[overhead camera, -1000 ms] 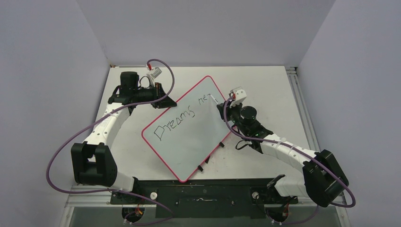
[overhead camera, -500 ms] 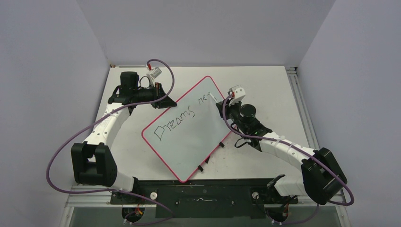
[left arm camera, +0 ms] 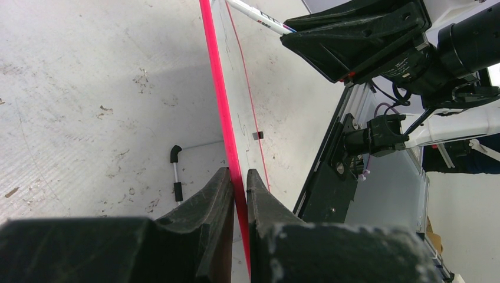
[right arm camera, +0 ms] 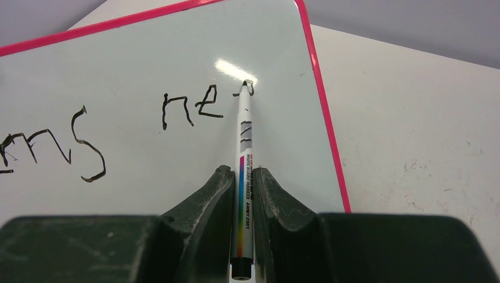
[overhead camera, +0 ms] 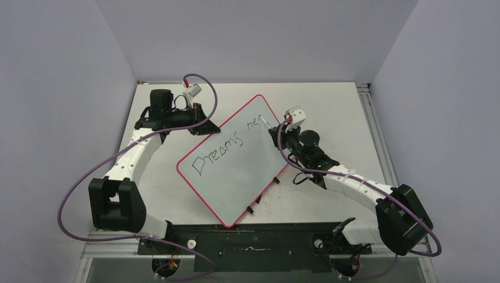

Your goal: Write a sentence on the whiteboard

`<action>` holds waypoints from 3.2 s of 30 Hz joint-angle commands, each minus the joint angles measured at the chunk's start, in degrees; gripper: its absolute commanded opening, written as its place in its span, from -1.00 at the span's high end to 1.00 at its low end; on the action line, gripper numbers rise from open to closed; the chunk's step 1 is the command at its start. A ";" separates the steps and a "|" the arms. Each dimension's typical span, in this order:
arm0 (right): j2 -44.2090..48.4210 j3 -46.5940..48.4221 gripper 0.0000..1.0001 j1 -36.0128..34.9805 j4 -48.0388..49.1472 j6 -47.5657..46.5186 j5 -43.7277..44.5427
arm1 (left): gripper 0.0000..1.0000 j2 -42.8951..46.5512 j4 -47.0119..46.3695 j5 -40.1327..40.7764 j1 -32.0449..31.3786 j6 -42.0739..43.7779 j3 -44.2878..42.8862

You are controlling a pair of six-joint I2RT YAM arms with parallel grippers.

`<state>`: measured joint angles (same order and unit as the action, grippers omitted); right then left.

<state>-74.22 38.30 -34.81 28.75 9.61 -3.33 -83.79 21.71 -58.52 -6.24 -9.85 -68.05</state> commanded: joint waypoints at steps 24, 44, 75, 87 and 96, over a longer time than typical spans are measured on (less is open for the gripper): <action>3.16 -3.87 0.89 -1.44 0.49 0.94 4.91 | 1.00 0.22 -0.18 -3.66 -0.18 1.67 0.43; 7.07 -0.25 0.89 -0.46 -3.48 -0.84 4.67 | 1.00 0.16 0.01 -2.89 -0.18 1.54 0.29; 0.09 2.54 0.89 1.48 -0.63 -1.96 2.54 | 1.00 -0.32 0.33 -3.16 -0.17 2.11 0.39; 0.53 2.06 0.89 1.50 0.25 -3.10 -0.62 | 1.00 -0.27 0.30 -3.07 -0.18 2.11 0.30; 1.88 0.11 0.89 1.49 -0.45 -3.03 -1.10 | 1.00 -0.33 0.32 -2.92 -0.18 2.11 0.38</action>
<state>-73.97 38.57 -33.36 26.13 6.81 -2.83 -83.96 21.67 -58.52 -6.20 -10.07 -67.94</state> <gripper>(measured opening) 0.158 0.084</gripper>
